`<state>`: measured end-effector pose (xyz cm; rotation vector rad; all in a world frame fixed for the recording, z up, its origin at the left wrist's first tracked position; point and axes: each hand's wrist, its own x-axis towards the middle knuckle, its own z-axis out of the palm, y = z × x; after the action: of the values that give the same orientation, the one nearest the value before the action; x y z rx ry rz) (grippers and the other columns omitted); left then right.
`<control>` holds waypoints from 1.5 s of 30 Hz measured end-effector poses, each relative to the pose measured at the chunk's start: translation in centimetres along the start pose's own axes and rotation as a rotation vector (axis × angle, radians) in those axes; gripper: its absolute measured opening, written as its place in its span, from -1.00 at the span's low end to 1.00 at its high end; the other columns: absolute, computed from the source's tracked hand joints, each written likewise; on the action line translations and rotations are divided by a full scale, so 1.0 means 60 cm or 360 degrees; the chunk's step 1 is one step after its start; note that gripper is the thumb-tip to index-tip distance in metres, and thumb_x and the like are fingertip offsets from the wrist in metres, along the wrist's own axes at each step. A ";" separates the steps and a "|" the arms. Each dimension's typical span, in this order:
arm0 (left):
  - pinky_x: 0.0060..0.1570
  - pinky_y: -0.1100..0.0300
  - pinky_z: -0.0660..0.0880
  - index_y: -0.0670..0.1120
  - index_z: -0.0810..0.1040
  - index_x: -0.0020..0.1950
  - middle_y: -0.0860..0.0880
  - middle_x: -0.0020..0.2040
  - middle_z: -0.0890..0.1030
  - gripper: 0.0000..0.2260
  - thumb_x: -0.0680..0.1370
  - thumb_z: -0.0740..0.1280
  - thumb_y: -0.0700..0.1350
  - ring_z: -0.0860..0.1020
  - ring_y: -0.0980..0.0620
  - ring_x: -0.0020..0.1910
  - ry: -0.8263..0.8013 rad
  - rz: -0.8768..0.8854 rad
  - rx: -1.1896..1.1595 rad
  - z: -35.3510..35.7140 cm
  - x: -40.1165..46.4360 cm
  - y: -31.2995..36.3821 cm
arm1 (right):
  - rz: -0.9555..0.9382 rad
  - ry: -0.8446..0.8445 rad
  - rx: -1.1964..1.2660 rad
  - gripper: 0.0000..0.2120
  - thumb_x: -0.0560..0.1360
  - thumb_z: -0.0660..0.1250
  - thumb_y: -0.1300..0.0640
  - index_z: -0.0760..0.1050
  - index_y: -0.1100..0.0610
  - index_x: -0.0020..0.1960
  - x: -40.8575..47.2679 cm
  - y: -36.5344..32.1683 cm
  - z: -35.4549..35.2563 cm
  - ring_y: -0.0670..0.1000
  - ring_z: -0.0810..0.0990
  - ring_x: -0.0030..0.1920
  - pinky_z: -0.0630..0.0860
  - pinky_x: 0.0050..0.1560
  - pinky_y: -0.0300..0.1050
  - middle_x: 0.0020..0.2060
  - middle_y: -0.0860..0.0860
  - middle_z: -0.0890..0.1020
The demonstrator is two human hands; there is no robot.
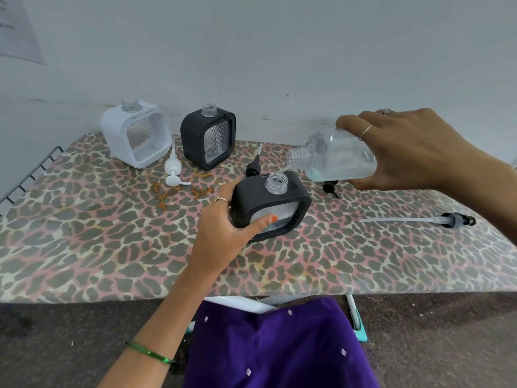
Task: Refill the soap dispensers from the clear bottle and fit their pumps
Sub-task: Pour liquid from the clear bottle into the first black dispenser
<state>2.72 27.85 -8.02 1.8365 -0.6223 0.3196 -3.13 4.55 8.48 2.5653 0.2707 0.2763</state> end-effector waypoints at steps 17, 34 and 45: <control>-0.13 0.57 0.39 -0.16 0.45 0.26 0.22 -0.04 0.51 -0.39 0.33 0.45 0.14 0.47 0.49 -0.05 -0.0010 -0.0009 -0.0017 0.000 0.000 0.002 | 0.0019 -0.0012 0.0001 -0.16 0.27 0.19 -0.44 0.23 0.05 0.38 0.000 -0.001 -0.003 0.16 0.58 -0.12 0.32 -0.37 -0.13 -0.03 0.05 0.59; -0.15 0.59 0.38 -0.17 0.45 0.27 0.29 -0.04 0.48 -0.40 0.33 0.46 0.11 0.47 0.51 -0.06 -0.0021 -0.0009 -0.0013 0.000 -0.002 0.001 | -0.0009 0.0014 0.0025 -0.15 0.26 0.14 -0.45 0.25 0.07 0.37 -0.002 0.000 0.004 0.17 0.57 -0.15 0.29 -0.40 -0.15 -0.06 0.06 0.59; -0.10 0.56 0.40 -0.13 0.44 0.27 0.16 0.00 0.54 -0.36 0.35 0.49 0.20 0.47 0.49 -0.04 -0.0011 0.0006 -0.0005 0.002 0.000 -0.003 | -0.0030 0.0034 0.0030 -0.15 0.26 0.14 -0.46 0.27 0.08 0.36 -0.001 -0.001 0.004 0.18 0.58 -0.16 0.26 -0.41 -0.16 -0.07 0.07 0.60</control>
<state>2.79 27.81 -8.19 1.8344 -0.6304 0.3149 -3.14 4.47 8.22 2.5785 0.3062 0.2954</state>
